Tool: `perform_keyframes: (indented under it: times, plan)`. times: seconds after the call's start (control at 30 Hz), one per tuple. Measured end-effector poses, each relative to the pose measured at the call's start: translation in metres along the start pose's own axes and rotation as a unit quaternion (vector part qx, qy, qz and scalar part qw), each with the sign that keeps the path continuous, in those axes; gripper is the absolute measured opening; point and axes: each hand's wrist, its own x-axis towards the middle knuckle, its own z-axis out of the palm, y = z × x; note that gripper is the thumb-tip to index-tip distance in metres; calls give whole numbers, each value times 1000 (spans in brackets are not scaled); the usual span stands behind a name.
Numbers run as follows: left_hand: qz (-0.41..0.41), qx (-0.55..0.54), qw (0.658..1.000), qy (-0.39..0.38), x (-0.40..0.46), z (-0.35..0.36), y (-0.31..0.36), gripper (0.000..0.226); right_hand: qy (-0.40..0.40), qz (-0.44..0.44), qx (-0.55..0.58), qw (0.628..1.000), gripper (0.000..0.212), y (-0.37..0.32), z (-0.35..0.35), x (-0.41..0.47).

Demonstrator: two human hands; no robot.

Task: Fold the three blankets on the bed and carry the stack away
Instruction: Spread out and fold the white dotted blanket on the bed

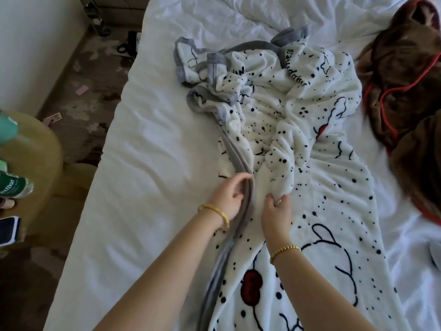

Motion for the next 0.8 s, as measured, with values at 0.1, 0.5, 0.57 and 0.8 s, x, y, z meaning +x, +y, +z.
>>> perform_keyframes:
  times: [0.1,0.5,0.57,0.8]
  plan:
    - [-73,32,994,74,4,18,3,61,-2,15,-1,1000,20,2,-1,0]
    - [-357,-53,857,367,15,-96,-78,34,-46,32,40,998,28,-25,0,11]
    - [-375,-46,861,341,15,-98,-83,33,-28,-9,-5,1000,31,-34,4,13]
    - [-182,119,902,373,26,-91,-54,29,-460,-160,-212,847,55,-82,60,-13]
